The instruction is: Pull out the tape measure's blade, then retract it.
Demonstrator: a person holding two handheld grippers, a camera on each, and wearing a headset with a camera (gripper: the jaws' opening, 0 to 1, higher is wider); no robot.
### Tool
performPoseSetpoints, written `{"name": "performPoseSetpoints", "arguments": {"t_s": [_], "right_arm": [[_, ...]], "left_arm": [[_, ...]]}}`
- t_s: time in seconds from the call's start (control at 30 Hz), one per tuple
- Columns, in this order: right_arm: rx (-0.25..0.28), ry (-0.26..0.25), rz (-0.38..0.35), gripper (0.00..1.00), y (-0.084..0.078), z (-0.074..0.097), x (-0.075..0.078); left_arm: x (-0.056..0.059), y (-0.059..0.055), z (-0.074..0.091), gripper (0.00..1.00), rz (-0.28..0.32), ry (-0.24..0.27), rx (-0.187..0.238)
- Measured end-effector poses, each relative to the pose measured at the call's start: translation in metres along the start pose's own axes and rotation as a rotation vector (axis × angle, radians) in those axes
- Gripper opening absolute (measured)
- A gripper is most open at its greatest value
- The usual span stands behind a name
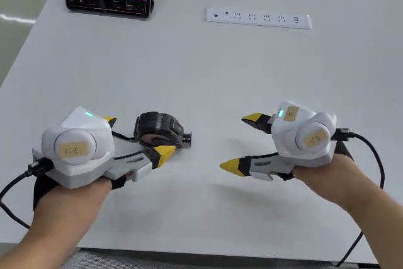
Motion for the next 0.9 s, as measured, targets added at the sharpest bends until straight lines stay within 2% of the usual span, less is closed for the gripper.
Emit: {"name": "performPoseSetpoints", "arguments": {"t_s": [0.17,0.37,0.53,0.73,0.9], "right_arm": [[0.010,-0.020,-0.014,0.66,-0.004,0.012,0.001],[0.030,-0.046,-0.049,0.70,-0.005,0.024,0.003],[0.030,-0.065,-0.072,0.73,-0.010,0.035,0.003],[0.050,-0.087,-0.080,0.81,-0.015,0.047,0.003],[0.044,-0.100,-0.103,0.84,-0.019,0.056,0.005]], "left_arm": [[0.001,-0.001,0.005,0.82,-0.035,-0.019,-0.007],[0.000,-0.003,0.013,0.79,-0.071,-0.051,-0.034],[0.000,-0.002,0.020,0.79,-0.078,-0.069,-0.023],[-0.001,-0.004,0.026,0.86,-0.086,-0.081,-0.014],[-0.001,-0.006,0.030,0.91,-0.098,-0.105,-0.013]]}}
Point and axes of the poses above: the centre of the closed fingertips' face, and the gripper's own axes: z roughly backward along the fingers, x roughly to its right, y roughly out of its top, the point moved 9 cm from there along z, roughly backward along the fingers, and after that the axes turned 13 degrees about -y, right-handed, at the moved point
